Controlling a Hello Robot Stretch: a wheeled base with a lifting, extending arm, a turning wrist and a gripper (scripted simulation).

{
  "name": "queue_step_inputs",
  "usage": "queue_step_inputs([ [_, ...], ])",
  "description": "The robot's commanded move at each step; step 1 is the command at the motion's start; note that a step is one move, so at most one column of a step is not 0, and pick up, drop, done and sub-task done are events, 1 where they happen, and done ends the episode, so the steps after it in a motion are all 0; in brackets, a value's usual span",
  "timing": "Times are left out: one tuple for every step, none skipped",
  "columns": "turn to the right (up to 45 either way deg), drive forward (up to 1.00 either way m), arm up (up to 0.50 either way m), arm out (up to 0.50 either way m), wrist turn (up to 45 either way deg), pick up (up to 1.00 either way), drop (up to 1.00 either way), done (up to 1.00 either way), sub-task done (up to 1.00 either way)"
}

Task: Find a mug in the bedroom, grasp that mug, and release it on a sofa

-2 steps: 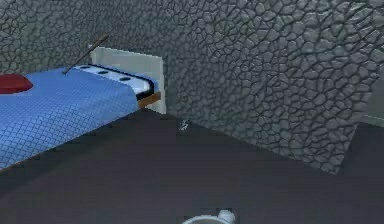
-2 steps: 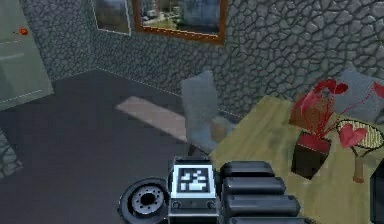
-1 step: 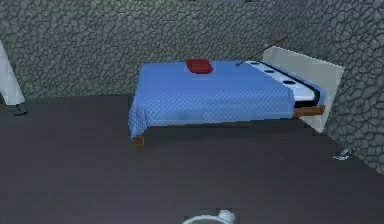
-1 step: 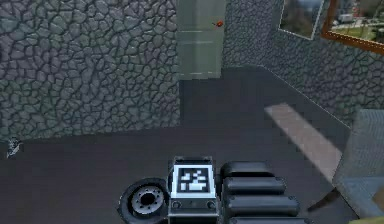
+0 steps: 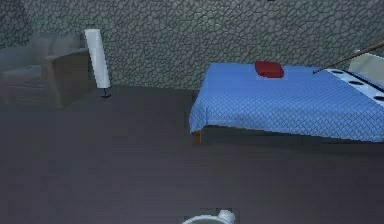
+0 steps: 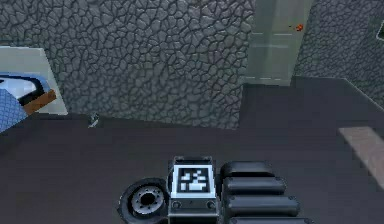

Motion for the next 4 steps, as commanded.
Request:
queue_step_inputs([
  [0.0, 0.15, 0.00, 0.00, 0.0, 0.00, 0.00, 0.00, 0.00],
  [45.0, 0.00, 0.00, 0.00, 0.0, 0.00, 0.00, 0.00, 0.00],
  [42.0, 0.00, 0.00, 0.00, 0.0, 0.00, 0.00, 0.00, 0.00],
  [3.0, 0.00, 0.00, 0.00, 0.0, 0.00, 0.00, 0.00, 0.00],
])
